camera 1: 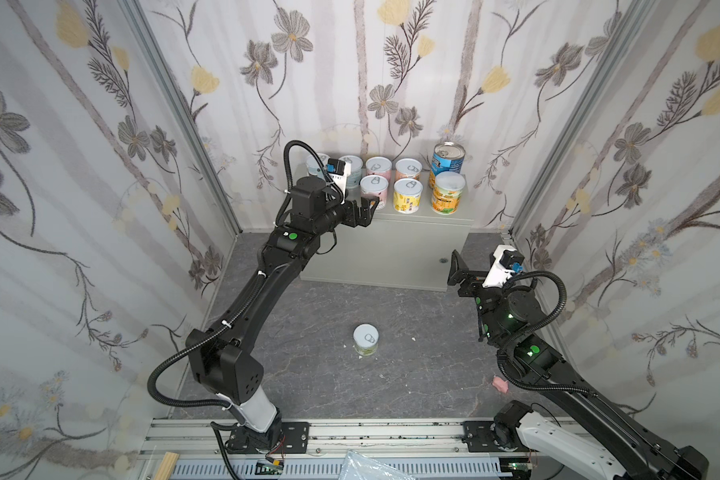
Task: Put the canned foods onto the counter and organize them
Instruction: 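Lower the open left gripper over the green-labelled floor can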
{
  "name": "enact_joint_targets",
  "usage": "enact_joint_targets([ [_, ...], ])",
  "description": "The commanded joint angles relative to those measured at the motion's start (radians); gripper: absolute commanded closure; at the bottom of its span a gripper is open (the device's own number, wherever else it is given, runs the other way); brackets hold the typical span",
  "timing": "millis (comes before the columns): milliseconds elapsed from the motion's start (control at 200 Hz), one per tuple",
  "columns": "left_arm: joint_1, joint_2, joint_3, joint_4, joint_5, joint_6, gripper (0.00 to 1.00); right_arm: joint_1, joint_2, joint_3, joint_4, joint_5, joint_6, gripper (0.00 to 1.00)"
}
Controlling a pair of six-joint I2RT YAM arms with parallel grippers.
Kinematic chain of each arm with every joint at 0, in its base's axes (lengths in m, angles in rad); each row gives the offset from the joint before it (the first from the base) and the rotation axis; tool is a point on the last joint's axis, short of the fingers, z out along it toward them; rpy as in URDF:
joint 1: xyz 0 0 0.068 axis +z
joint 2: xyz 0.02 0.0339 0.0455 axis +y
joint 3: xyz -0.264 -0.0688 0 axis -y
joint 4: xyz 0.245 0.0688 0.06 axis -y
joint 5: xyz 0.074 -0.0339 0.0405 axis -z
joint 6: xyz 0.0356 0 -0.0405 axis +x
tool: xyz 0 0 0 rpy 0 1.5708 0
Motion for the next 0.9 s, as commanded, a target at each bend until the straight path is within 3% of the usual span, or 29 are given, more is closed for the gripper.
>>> enact_joint_targets([
  [0, -0.017, -0.085, -0.088, -0.018, -0.073, -0.034, 0.0, -0.008, 0.023, -0.003, -0.043, -0.056, 0.055, 0.0],
  [130, -0.069, -0.232, -0.269, -0.053, -0.198, -0.037, 0.0, -0.021, 0.05, -0.022, -0.024, -0.044, 0.084, 0.0],
  [240, -0.111, -0.347, -0.474, -0.019, -0.239, -0.069, 0.0, -0.035, 0.07, -0.052, 0.02, -0.014, 0.117, 0.0],
  [355, -0.148, -0.431, -0.647, -0.018, -0.286, -0.104, 0.0, -0.075, 0.082, -0.066, 0.05, -0.071, 0.135, 0.0],
  [600, -0.19, -0.518, -0.948, 0.071, -0.207, -0.182, 0.0, -0.262, 0.17, -0.011, 0.049, -0.317, 0.127, 0.03],
  [894, -0.266, -0.549, -1.169, 0.181, -0.155, -0.188, 0.0, -0.392, 0.361, 0.115, 0.093, -0.422, 0.12, 0.13],
])
